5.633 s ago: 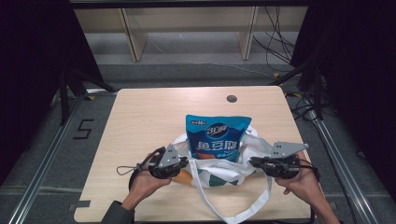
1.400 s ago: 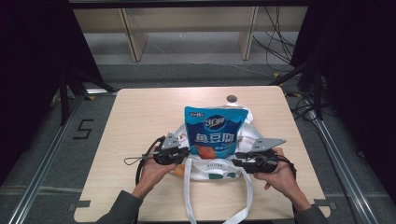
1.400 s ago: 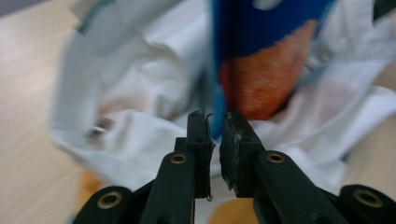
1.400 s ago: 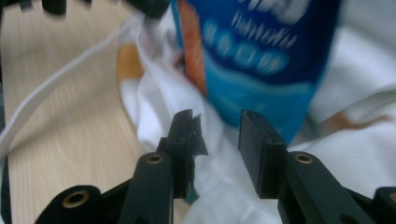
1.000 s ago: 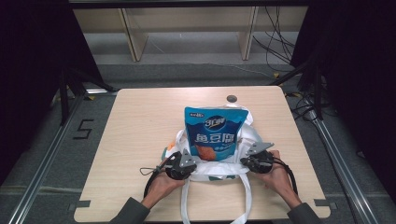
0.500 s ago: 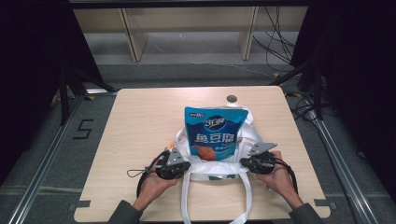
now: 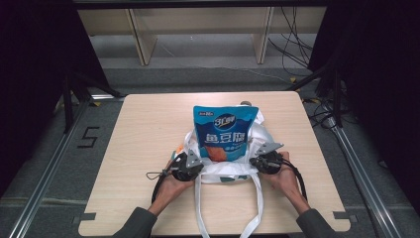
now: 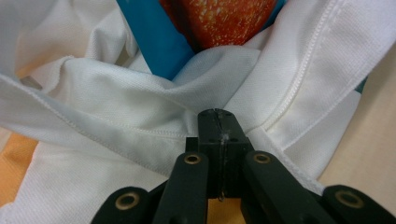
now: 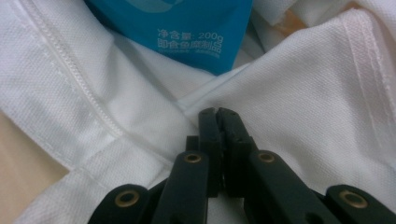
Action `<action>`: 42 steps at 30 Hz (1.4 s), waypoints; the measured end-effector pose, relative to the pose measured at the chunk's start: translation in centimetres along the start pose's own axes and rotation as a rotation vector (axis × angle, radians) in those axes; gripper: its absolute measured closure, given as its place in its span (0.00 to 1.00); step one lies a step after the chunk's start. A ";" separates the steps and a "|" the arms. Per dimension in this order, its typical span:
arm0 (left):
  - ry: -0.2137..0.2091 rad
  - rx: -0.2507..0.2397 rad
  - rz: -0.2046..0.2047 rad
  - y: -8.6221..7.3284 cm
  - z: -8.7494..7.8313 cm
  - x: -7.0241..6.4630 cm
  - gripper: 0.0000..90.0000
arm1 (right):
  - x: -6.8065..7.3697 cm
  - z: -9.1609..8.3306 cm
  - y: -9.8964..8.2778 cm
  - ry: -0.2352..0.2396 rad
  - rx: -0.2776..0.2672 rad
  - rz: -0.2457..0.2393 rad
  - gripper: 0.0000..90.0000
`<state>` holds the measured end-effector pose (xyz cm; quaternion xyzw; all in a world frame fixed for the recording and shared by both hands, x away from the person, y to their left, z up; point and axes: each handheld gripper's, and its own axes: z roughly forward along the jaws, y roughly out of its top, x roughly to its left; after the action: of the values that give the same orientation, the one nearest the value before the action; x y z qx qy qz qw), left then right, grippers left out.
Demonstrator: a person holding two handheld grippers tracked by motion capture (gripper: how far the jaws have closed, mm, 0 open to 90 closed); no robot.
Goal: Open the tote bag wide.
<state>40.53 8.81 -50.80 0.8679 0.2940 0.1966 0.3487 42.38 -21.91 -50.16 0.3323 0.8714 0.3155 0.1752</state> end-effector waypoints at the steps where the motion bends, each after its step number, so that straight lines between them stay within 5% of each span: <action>1: 0.001 -0.011 -0.006 0.0 0.2 0.2 0.99 | -0.4 0.3 0.3 0.002 0.005 -0.005 0.99; 9: 0.017 -0.022 -0.025 0.7 1.4 1.9 0.99 | -1.8 1.7 1.3 -0.022 -0.023 0.028 0.97; 12: 0.006 -0.047 -0.074 0.7 1.7 2.2 0.99 | -2.3 1.8 1.6 -0.012 -0.005 0.034 0.97; 17: 0.010 -0.048 -0.060 0.8 1.8 2.4 0.99 | -2.6 2.2 1.6 -0.034 -0.053 0.032 0.96; 19: 0.010 -0.059 -0.069 0.8 1.7 2.3 0.98 | -2.6 2.0 1.7 -0.031 -0.029 0.039 0.95; 25: 0.013 -0.083 -0.069 1.1 0.9 2.3 0.86 | -2.8 1.2 1.7 -0.026 -0.042 0.093 0.86; 28: -0.006 -0.102 -0.103 1.1 0.4 2.5 0.80 | -2.8 0.5 1.9 -0.028 -0.079 0.081 0.85; 32: 0.001 -0.115 -0.088 1.2 -0.8 2.8 0.73 | -2.9 -0.5 2.0 -0.029 -0.101 0.080 0.82; 42: -0.045 -0.180 -0.194 1.5 -2.9 1.7 0.51 | -2.5 -2.9 2.3 -0.053 -0.159 0.094 0.68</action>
<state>40.78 10.49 -47.47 0.8048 0.3497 0.1682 0.4491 43.76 -23.57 -46.29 0.3662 0.8219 0.3828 0.2092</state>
